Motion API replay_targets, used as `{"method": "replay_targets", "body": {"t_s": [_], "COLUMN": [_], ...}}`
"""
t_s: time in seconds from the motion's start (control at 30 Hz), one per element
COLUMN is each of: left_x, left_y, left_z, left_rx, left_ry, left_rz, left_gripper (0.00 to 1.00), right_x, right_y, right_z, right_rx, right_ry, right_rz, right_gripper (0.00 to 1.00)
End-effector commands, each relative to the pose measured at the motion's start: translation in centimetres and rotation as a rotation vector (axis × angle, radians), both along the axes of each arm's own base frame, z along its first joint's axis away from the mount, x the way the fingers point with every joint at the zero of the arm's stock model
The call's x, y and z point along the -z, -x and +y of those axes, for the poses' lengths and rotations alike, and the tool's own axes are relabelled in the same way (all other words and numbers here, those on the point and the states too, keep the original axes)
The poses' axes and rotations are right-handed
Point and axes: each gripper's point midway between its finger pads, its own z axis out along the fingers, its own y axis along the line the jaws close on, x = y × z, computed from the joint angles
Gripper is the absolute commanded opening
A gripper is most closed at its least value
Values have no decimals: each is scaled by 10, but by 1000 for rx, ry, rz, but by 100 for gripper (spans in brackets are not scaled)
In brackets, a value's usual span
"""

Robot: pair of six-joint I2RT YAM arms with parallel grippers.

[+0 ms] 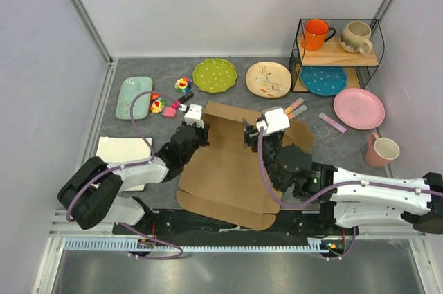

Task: Fold the paper box

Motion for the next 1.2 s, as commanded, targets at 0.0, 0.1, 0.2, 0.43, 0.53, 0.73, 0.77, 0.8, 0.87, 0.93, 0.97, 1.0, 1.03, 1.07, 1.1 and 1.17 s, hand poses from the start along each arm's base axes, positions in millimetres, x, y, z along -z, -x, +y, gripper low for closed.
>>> {"method": "replay_targets", "body": {"t_s": [0.0,0.1,0.2,0.43,0.53,0.73,0.77,0.8,0.87,0.93,0.97,1.0,1.03,1.07,1.1,1.17], "left_x": [8,17,26,27,22,11,5,4,4,13,17,19,22,25,28,31], "left_y": [-4,0,7,19,21,11,5,4,1,2,5,6,7,9,10,11], "left_z": [29,38,44,75,88,92,90,88,86,83,83,81,80,79,79,79], "left_rx": [-191,-251,-259,-349,-393,-377,-372,-363,-361,-356,-366,-361,-360,-365,-364,-376], "left_ry": [10,21,-2,-119,-152,-204,-222,-233,-252,-261,-254,-244,-235,-218,-213,-200], "left_rz": [27,64,97,135,116,127,123,129,168,216,245,261,271,284,291,302], "left_gripper": [2,2,2,2,2,2,2,2,2,2,2,2,2,2,2,2], "right_x": [15,29,47,108,116,80,80,90,101,130,151,160,169,178,191,202], "right_y": [-18,-40,-63,-92,-97,-86,-84,-83,-75,-67,-61,-58,-55,-52,-49,-47], "right_z": [2,2,0,-4,-6,-74,-82,-95,-104,-109,-108,-105,-103,-99,-98,-94], "right_rx": [41,68,98,144,145,311,317,342,334,344,328,322,309,286,276,260], "right_ry": [-101,-160,-155,-60,-47,-173,-204,-193,-209,-221,-213,-260,-273,-283,-290,-304], "right_rz": [75,113,155,263,285,201,210,231,273,344,388,414,434,464,483,508], "right_gripper": [52,38,35,30,28,49,55,64,69,72,72,71,70,69,66,65]}}
